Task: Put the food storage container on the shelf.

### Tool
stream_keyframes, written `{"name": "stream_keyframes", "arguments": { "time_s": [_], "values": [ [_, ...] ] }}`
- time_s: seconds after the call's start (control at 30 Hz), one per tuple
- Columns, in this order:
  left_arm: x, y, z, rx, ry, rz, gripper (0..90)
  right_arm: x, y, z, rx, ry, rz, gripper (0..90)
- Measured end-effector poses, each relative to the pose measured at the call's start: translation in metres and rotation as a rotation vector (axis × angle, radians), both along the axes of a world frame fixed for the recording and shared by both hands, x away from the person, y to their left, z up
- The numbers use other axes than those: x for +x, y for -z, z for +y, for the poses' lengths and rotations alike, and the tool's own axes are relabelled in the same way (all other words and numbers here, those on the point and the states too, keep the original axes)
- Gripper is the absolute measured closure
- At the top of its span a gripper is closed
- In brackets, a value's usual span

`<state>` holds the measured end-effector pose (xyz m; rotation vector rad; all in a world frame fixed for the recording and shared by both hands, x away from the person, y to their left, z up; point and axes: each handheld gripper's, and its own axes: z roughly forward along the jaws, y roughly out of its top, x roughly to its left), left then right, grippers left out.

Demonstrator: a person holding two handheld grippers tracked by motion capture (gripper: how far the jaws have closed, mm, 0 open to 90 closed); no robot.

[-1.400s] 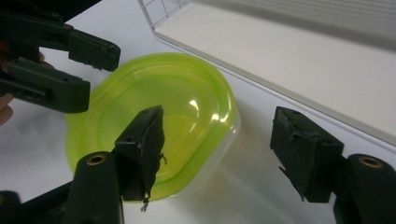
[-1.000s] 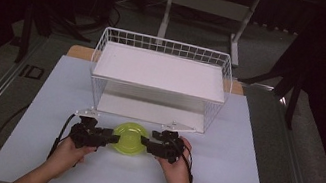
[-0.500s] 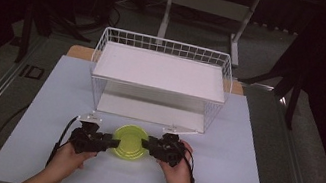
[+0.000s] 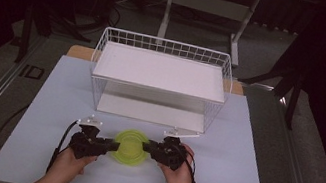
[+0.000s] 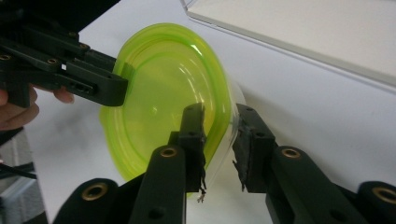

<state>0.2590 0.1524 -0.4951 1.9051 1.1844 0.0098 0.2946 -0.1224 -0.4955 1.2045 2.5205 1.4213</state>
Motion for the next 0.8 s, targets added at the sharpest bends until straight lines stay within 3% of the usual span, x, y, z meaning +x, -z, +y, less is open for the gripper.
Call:
{"name": "stream_keyframes", "arguments": {
  "time_s": [0.1, 0.17, 0.47, 0.8],
  "values": [
    [-0.005, -0.002, -0.004, 0.035, 0.004, -0.014, 79.9, -0.002, -0.001, -0.002, 0.018, 0.023, 0.019, 79.3],
    [-0.005, -0.002, -0.004, 0.026, 0.001, -0.009, 79.9, -0.003, -0.003, -0.002, 0.000, 0.022, -0.001, 79.3],
    [0.000, -0.012, -0.004, 0.001, -0.029, -0.057, 81.4, -0.004, -0.018, -0.002, -0.002, 0.033, -0.054, 79.3],
    [0.019, -0.036, -0.012, -0.013, -0.044, -0.212, 81.5, 0.012, -0.046, -0.009, 0.025, 0.087, -0.120, 79.2]
  ]
}}
